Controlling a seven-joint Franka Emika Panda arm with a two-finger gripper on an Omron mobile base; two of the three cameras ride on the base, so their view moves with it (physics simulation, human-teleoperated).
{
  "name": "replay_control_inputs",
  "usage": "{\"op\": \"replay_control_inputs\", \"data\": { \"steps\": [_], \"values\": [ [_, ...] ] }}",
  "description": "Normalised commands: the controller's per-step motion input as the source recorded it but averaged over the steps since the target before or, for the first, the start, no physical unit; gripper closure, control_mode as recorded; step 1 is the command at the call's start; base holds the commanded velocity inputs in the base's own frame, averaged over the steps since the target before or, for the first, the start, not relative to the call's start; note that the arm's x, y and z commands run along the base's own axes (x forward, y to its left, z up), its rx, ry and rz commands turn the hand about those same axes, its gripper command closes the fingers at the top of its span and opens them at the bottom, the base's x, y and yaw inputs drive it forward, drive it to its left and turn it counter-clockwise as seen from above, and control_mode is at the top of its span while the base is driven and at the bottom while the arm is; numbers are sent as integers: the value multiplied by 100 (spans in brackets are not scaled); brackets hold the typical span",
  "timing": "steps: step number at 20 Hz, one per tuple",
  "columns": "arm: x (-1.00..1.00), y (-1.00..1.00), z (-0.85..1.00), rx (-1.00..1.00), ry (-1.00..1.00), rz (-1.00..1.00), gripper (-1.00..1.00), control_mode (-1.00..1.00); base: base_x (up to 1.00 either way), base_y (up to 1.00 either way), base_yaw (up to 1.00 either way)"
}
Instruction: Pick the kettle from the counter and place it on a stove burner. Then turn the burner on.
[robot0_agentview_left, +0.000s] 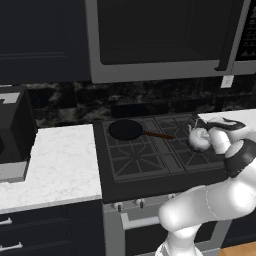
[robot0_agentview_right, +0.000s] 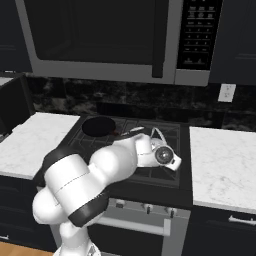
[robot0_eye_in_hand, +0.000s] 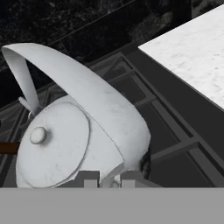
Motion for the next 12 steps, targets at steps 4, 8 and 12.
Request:
{"op": "replay_control_inputs", "data": {
  "steps": [4,8,12],
  "values": [
    [-22,0,26,0,0,0,-100,-100,0,0,0],
    [-25,1,53,0,0,0,-100,-100,0,0,0],
    [-51,-2,63,0,-1,0,-100,-100,0,0,0]
  ]
}}
